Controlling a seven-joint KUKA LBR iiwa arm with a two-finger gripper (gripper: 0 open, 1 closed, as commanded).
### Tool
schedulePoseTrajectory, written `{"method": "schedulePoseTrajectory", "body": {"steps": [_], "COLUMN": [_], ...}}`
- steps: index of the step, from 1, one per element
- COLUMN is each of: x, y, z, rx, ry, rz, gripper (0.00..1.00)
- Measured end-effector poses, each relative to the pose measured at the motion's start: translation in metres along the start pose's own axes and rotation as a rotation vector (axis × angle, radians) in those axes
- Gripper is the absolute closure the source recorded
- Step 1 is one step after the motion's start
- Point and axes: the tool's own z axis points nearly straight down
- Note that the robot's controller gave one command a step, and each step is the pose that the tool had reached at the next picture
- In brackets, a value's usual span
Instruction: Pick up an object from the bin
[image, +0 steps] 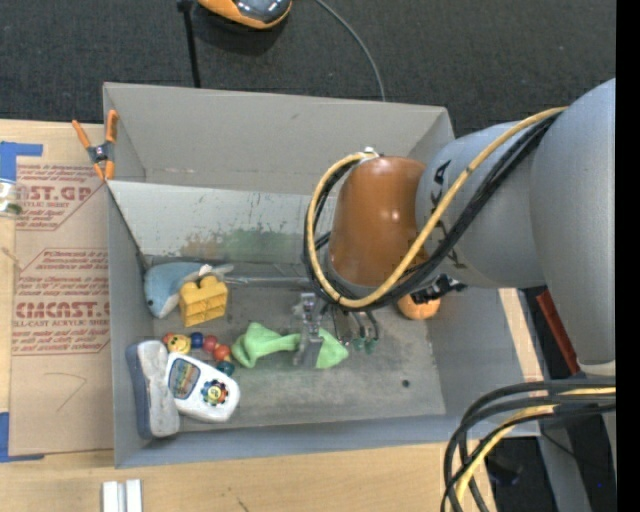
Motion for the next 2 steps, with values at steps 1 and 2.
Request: {"method": "schedulePoseTrajectory", "body": {"steps": [1,2], "x": [0.000,-0.001], "y": [0.000,0.000], "z": [-0.014,-0.026], "rx": [0.000,0.000], "ry": [-0.001,-0.002], "rz": [0.000,0.000], "gripper": [1.00,1.00]}}
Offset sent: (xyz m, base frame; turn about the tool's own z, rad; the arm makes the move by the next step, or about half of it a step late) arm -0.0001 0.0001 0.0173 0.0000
